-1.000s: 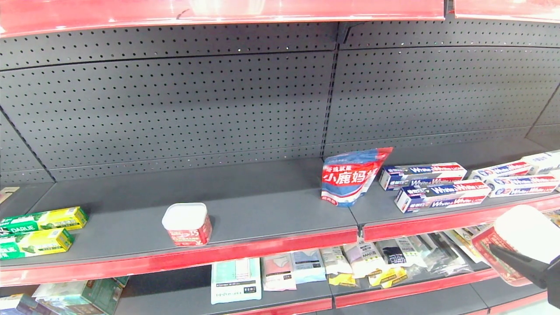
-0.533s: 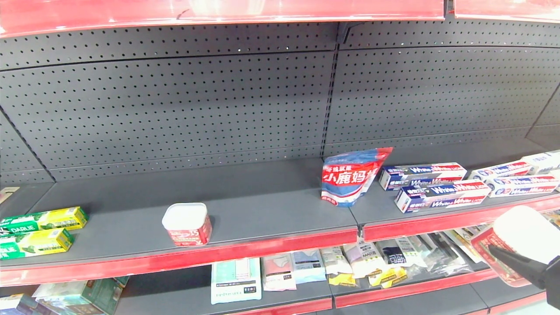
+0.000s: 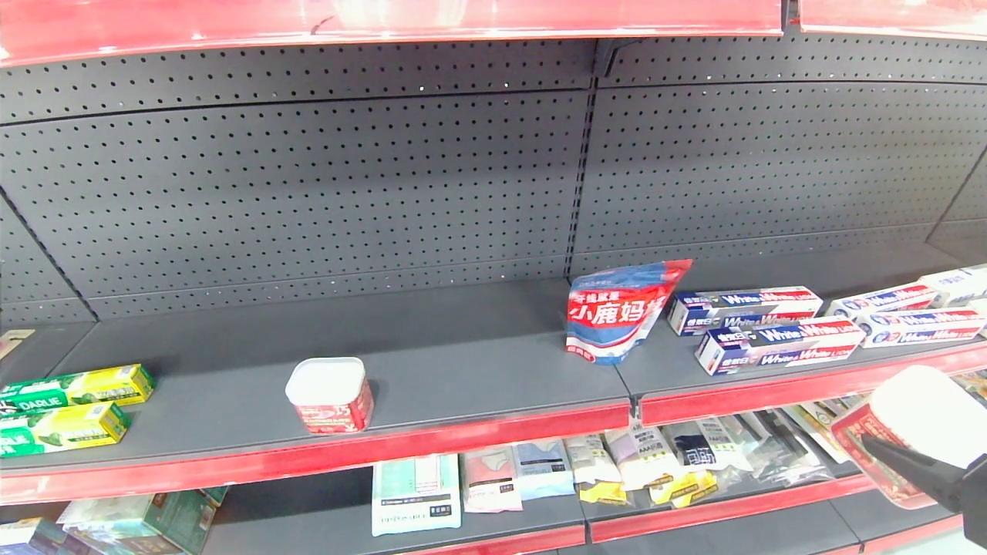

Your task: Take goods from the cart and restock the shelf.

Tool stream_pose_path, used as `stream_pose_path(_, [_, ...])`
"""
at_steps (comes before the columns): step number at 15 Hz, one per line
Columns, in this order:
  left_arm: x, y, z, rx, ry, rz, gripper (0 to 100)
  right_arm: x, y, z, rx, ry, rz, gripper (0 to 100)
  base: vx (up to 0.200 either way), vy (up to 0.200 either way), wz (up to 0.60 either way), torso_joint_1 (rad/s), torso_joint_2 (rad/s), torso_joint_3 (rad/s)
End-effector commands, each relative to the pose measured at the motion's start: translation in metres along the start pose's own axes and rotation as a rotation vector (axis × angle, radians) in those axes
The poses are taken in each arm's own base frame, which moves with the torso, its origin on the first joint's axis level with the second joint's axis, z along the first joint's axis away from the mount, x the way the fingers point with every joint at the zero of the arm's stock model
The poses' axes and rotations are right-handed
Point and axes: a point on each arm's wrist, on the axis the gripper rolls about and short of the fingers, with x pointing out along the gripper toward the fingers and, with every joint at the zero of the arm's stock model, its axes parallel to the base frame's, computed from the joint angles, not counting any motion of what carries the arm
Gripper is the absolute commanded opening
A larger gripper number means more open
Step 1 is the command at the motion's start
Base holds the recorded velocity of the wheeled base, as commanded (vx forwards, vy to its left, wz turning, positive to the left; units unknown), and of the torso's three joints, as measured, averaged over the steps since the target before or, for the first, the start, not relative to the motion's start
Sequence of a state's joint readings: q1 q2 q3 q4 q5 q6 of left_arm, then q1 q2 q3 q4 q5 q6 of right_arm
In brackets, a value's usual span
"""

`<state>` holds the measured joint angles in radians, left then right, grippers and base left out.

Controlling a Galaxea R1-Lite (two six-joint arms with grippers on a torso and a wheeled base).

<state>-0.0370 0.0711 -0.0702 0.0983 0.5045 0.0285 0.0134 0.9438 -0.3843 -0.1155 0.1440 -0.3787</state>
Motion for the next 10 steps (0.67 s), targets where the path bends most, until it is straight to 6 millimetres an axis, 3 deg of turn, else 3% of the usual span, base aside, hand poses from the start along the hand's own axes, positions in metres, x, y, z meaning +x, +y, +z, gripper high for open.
stream_pose_path(1, [-0.006, -0.002, -0.003, -0.024, -0.069, -0.115, 100, 0.001, 0.0, 0.0, 0.0, 0.002, 0.001, 0, 0.0, 0.0, 0.0, 0.0, 0.0, 0.0])
stream_pose_path(4, [-0.002, -0.009, -0.005, -0.048, -0.162, -0.316, 100, 0.0, 0.0, -0.001, 0.0, 0.001, 0.001, 0, 0.0, 0.0, 0.0, 0.0, 0.0, 0.0])
stream_pose_path(10, [-0.004, -0.013, -0.006, 0.011, -0.162, -0.503, 100, -0.003, -0.003, 0.009, -0.019, -0.039, -0.009, 0, 0.0, 0.0, 0.0, 0.0, 0.0, 0.0])
